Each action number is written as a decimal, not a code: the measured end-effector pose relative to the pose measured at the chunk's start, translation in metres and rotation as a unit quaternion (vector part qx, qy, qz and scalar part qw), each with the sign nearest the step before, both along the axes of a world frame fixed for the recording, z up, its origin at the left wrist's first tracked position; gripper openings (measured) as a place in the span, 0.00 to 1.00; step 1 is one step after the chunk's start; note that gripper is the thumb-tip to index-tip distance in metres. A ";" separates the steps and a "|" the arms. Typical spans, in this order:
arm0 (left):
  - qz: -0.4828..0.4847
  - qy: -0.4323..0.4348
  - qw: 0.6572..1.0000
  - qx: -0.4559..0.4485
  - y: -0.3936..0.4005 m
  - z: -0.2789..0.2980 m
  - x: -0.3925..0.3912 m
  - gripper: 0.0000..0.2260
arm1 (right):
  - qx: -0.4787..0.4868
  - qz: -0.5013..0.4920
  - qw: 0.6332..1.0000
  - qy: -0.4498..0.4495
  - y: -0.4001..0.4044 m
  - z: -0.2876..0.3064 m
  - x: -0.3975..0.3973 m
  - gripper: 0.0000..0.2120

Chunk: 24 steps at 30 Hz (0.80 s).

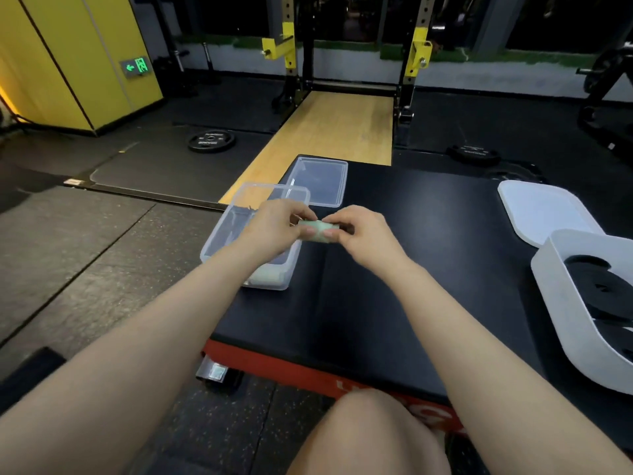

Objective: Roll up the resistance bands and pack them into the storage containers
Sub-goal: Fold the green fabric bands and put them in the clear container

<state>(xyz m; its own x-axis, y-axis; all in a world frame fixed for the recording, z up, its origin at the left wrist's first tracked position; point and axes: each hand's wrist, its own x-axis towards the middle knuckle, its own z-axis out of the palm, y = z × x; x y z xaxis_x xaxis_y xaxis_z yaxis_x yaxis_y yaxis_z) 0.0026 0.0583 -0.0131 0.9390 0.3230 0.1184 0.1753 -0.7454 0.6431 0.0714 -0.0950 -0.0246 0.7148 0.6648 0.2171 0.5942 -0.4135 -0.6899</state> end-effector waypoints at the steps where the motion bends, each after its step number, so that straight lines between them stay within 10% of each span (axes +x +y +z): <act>1: 0.005 0.006 1.000 0.013 0.012 0.002 -0.003 0.08 | -0.008 0.008 1.000 -0.001 0.013 0.003 -0.002 0.11; 24: -0.080 0.323 0.925 0.181 0.123 -0.038 0.020 0.09 | -0.288 0.127 0.949 0.012 0.167 -0.041 0.016 0.11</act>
